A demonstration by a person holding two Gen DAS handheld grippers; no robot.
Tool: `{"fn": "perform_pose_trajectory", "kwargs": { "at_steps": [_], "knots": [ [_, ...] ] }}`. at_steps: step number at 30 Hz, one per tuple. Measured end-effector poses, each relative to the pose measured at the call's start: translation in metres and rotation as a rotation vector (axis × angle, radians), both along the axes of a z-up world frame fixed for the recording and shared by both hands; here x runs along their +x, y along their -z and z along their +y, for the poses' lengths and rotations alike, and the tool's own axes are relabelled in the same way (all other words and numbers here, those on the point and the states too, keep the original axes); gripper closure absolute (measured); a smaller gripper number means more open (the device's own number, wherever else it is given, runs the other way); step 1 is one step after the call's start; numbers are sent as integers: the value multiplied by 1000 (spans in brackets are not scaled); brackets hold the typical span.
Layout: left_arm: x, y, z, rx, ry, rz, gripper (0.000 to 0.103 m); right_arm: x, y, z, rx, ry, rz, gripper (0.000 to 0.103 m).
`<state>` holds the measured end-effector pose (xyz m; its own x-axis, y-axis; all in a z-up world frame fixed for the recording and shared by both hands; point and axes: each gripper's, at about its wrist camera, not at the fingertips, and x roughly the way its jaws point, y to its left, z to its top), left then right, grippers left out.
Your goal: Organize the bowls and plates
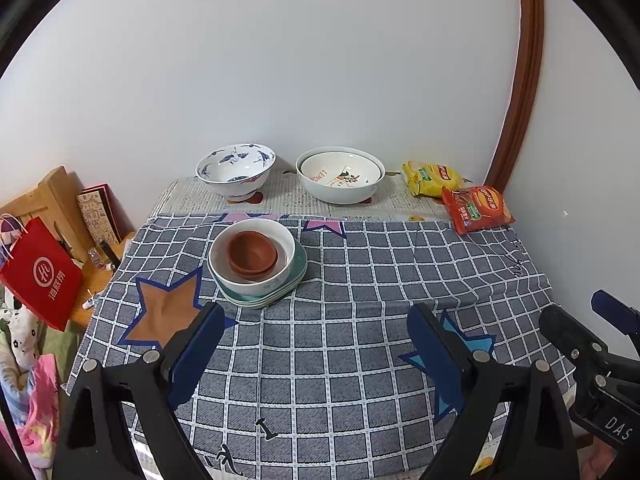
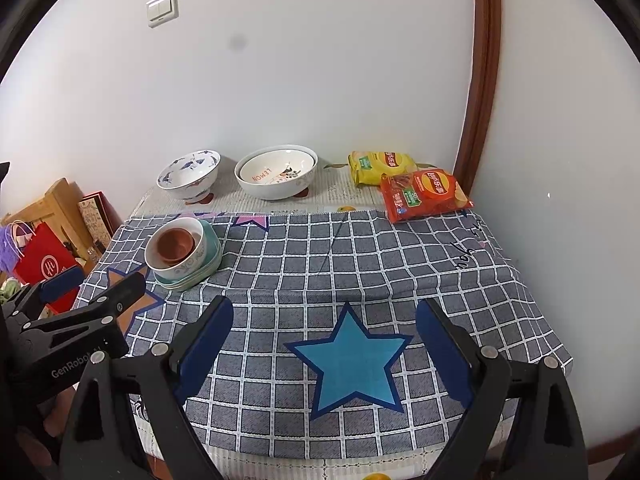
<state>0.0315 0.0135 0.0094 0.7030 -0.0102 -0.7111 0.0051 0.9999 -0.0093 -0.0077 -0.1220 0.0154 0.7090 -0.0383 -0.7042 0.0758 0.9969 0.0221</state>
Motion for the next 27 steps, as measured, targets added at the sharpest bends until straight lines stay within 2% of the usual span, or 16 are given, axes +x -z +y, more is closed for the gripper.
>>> {"fn": "perform_pose_trajectory", "kwargs": {
  "at_steps": [27],
  "knots": [
    [0,-3,1,3,-1,-5,10,-5,-1,4,2,1,-8,11]
  ]
}}
